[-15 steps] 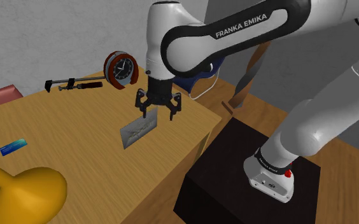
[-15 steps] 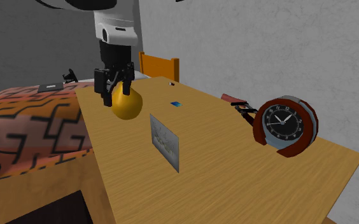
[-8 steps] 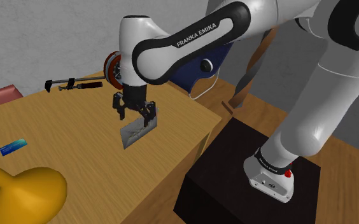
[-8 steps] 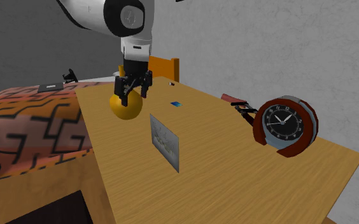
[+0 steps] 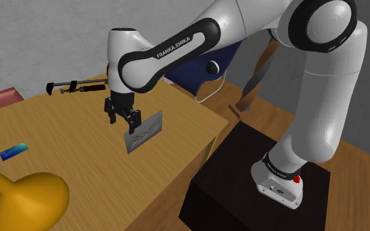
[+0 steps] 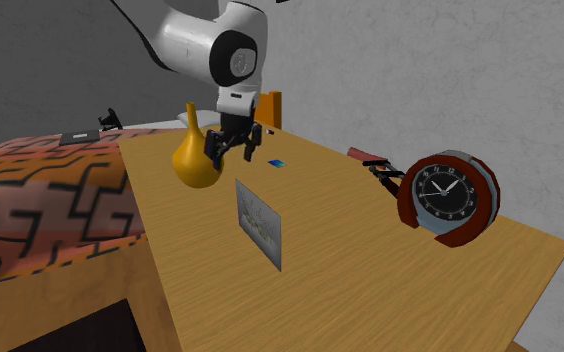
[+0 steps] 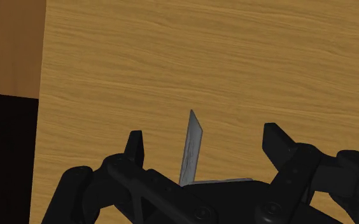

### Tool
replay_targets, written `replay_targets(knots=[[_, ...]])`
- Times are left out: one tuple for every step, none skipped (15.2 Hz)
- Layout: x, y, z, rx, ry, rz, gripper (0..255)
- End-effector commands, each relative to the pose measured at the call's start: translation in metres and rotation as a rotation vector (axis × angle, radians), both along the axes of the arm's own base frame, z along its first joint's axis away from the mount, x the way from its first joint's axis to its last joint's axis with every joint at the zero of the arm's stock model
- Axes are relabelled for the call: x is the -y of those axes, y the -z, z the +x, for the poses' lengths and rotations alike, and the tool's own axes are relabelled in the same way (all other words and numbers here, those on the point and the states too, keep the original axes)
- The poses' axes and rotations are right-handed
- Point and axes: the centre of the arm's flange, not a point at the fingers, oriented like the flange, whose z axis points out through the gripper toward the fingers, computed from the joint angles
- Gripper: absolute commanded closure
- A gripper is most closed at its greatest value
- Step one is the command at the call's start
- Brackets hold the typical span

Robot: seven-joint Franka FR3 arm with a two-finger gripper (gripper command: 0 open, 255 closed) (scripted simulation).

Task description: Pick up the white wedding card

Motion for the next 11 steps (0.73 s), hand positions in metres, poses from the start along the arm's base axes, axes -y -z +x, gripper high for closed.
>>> replay_targets(knots=[[-0.001, 0.011, 0.002, -0.001, 0.006, 0.0, 0], [-0.001, 0.016, 0.002, -0.001, 0.006, 0.0, 0], [-0.001, 0.021, 0.002, -0.001, 0.006, 0.0, 0], [-0.001, 0.027, 0.002, -0.001, 0.006, 0.0, 0], [-0.001, 0.035, 0.002, -0.001, 0.006, 0.0, 0], [-0.001, 0.035, 0.002, -0.001, 0.006, 0.0, 0], [-0.001, 0.035, 0.002, -0.001, 0.006, 0.0, 0], [-0.001, 0.035, 0.0, -0.001, 0.006, 0.0, 255], [0.0, 0.035, 0.0, -0.001, 0.006, 0.0, 255], [0.0, 0.035, 0.0, -0.001, 0.006, 0.0, 255], [0.0, 0.035, 0.0, -0.001, 0.006, 0.0, 255]])
